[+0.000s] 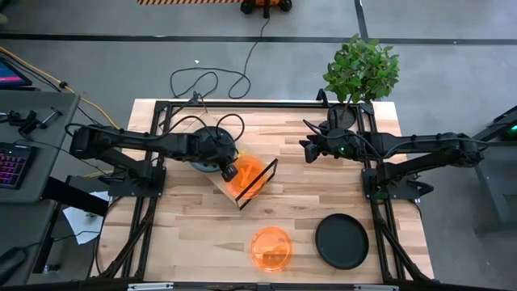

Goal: Place and stack plates onto a shelf
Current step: Stack the top orange plate on top of the orange plate on the shelf

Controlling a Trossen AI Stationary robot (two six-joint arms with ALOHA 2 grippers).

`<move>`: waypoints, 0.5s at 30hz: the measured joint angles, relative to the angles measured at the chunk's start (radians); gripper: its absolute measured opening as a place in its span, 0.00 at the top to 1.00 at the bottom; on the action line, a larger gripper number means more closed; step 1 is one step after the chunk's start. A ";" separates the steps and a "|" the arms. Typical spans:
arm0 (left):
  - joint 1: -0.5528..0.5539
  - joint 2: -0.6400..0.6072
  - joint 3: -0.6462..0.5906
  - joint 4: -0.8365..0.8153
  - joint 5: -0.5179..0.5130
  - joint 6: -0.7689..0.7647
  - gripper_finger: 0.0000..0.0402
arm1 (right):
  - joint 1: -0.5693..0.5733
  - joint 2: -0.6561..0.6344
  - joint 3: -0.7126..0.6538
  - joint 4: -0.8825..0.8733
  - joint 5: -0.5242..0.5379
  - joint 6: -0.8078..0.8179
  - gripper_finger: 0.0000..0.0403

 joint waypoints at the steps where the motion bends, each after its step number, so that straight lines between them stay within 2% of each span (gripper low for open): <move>1: 0.000 0.000 0.000 0.000 0.000 0.004 1.00 | 0.000 0.000 0.000 0.000 0.000 -0.005 0.54; 5: 0.001 0.000 0.000 0.006 -0.001 0.007 0.95 | 0.000 0.000 0.000 0.000 0.000 -0.007 0.54; 15: 0.002 -0.001 0.005 -0.004 0.011 0.006 0.74 | 0.000 0.000 0.000 0.000 0.000 0.010 0.54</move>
